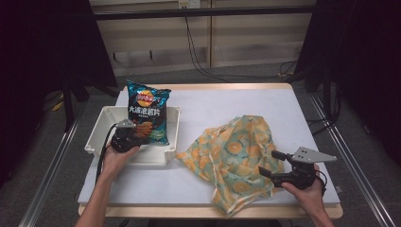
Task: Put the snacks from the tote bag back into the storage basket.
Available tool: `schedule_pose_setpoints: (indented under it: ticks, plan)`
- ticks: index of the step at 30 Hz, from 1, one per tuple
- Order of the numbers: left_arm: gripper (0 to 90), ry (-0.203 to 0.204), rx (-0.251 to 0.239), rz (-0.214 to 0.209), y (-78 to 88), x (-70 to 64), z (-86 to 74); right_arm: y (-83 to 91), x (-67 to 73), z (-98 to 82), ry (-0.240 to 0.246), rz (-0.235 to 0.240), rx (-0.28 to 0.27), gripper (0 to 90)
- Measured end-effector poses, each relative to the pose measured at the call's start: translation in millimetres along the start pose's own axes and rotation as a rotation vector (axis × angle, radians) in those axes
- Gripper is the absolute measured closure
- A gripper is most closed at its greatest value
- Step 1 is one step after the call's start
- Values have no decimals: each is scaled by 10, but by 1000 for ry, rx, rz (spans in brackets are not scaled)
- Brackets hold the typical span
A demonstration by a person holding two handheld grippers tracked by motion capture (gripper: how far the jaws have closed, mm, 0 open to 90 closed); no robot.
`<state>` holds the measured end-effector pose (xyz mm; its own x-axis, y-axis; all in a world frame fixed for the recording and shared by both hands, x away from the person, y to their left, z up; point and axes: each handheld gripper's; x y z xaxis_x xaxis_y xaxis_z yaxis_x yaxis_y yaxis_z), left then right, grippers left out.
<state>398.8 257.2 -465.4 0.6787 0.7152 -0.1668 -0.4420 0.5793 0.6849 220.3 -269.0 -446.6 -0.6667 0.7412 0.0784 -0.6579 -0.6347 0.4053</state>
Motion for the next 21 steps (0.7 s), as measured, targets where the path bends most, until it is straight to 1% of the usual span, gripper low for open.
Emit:
schedule_pose_setpoints:
  ticks: [1,2,4,6,10,11,12,13,15,16,17,18,19,21]
  plan:
    - [900,-9,11,-3,-1,5,24,-2,1,1,0,1,0,183]
    - [900,-17,11,11,-3,7,46,-4,1,1,0,2,1,183]
    - [900,-15,28,1,-8,26,78,-5,0,0,-3,2,2,183]
    - [900,-17,38,6,-14,60,96,-2,0,0,-1,2,0,183]
    - [900,3,37,8,0,113,85,9,0,-1,-5,-3,-1,183]
    - [896,10,42,0,10,126,73,12,-2,-2,-5,-3,-1,183]
    - [893,7,49,13,17,125,60,15,-3,-2,-6,-2,0,183]
    - [893,12,56,11,25,130,40,15,-5,-2,-5,1,-2,183]
    - [891,7,59,17,52,142,20,14,-9,-2,-7,-3,-3,183]
    - [897,20,55,22,59,140,10,13,-11,-3,-6,0,-2,182]
    - [898,14,61,19,68,156,6,11,-8,-2,-6,-2,-1,182]
    - [898,27,56,28,68,160,5,6,-7,-2,-6,-3,-1,182]
    - [900,32,58,29,66,173,11,1,-5,-1,-4,0,1,182]
    - [900,30,66,48,65,195,27,-6,-1,1,-3,3,3,183]
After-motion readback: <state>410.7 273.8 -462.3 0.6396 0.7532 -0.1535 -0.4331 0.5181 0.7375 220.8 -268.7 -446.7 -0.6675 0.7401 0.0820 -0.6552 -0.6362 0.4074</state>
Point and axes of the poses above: each handheld gripper's, and its own axes: y roughly backward along the jaws, z roughly out of its top, x roughly to its left, and after that the axes turned 4 degrees about y, right-handed
